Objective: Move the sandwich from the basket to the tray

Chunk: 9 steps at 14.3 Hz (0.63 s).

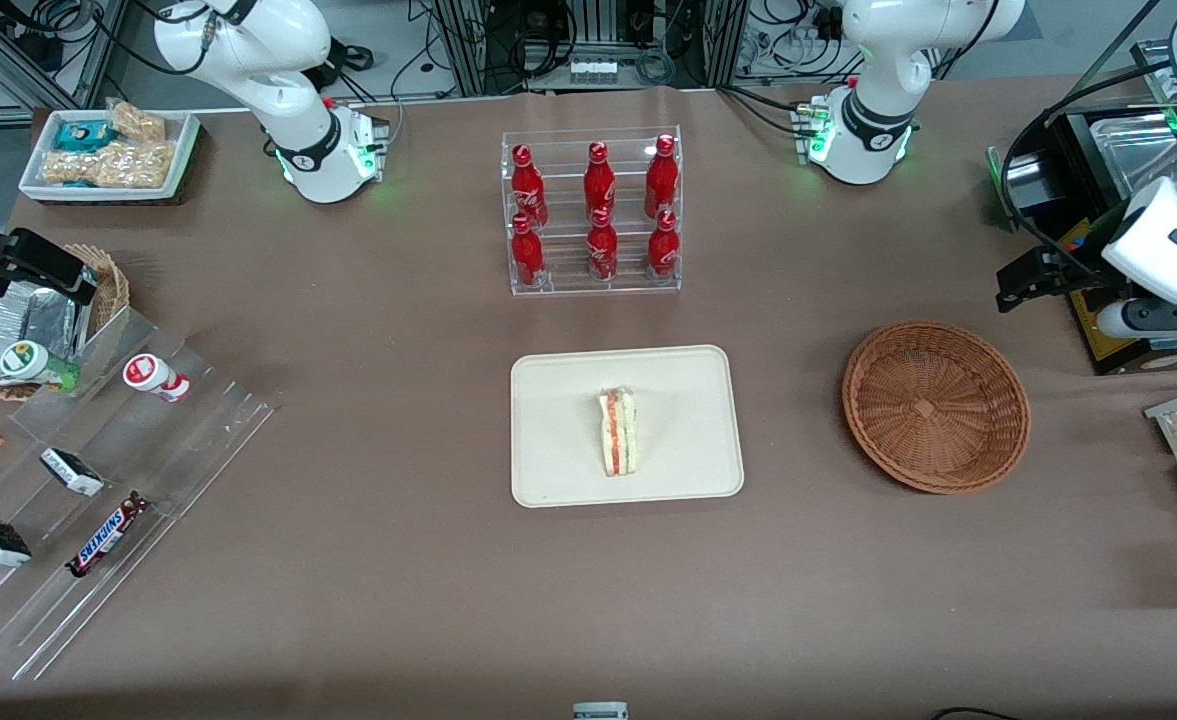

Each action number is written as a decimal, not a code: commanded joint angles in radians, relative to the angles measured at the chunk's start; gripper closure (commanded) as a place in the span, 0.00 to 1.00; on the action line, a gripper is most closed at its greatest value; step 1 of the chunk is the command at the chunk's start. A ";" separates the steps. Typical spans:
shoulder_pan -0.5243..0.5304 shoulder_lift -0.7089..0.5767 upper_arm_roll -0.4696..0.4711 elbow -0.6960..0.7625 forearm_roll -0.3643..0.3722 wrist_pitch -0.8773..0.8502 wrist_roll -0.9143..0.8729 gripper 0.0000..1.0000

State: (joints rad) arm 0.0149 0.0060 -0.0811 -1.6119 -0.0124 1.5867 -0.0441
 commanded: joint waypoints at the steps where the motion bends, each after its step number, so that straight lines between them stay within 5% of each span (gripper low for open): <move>1: -0.026 -0.004 0.020 0.007 0.012 0.001 0.038 0.00; 9: -0.027 -0.003 0.012 -0.005 0.012 -0.002 0.027 0.00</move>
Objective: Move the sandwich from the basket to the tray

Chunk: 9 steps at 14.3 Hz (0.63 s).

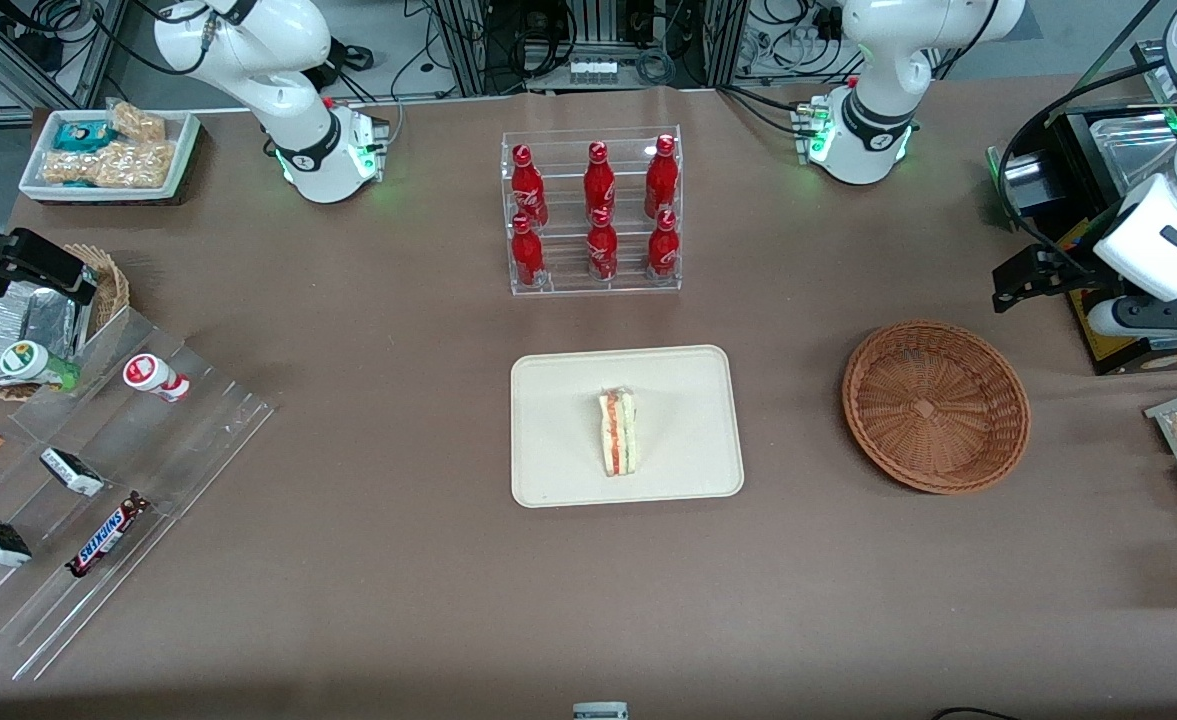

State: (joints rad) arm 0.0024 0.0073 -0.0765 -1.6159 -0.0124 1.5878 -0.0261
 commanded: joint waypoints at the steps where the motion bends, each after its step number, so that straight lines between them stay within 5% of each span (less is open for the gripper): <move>1: -0.015 -0.004 0.007 -0.001 0.012 -0.003 0.008 0.00; 9: -0.015 -0.006 0.001 -0.004 0.012 0.000 0.008 0.00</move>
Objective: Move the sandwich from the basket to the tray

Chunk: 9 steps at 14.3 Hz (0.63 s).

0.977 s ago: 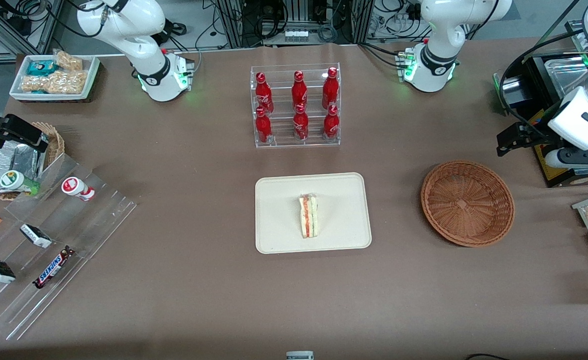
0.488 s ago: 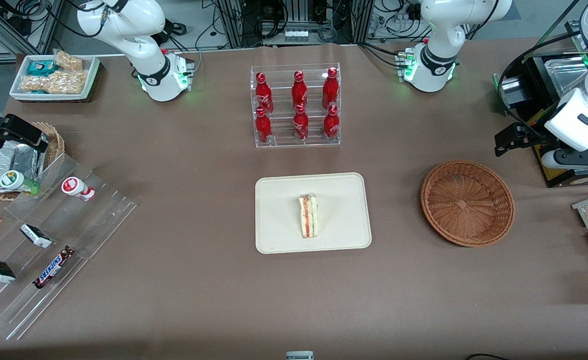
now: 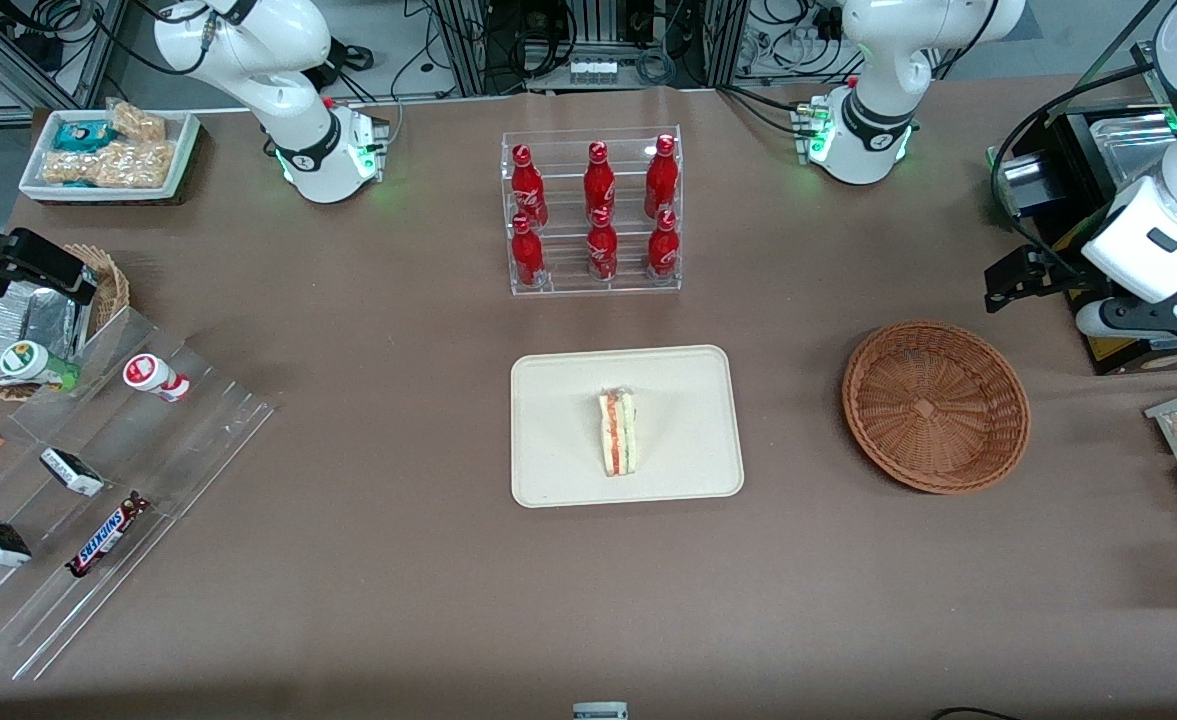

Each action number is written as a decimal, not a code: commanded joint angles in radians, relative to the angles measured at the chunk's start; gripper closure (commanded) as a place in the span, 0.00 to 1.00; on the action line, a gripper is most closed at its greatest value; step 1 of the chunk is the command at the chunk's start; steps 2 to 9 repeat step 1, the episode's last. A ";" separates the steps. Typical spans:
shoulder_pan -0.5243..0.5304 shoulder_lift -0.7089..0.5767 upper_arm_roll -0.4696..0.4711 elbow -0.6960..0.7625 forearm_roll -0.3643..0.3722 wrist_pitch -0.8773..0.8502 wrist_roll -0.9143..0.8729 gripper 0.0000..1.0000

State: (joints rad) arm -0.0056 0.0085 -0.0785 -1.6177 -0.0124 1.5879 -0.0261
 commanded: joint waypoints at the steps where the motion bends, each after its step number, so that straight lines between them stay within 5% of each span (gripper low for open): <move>1: -0.007 -0.007 0.003 -0.001 0.012 0.000 0.008 0.00; 9: -0.007 -0.007 0.003 -0.001 0.012 0.000 0.008 0.00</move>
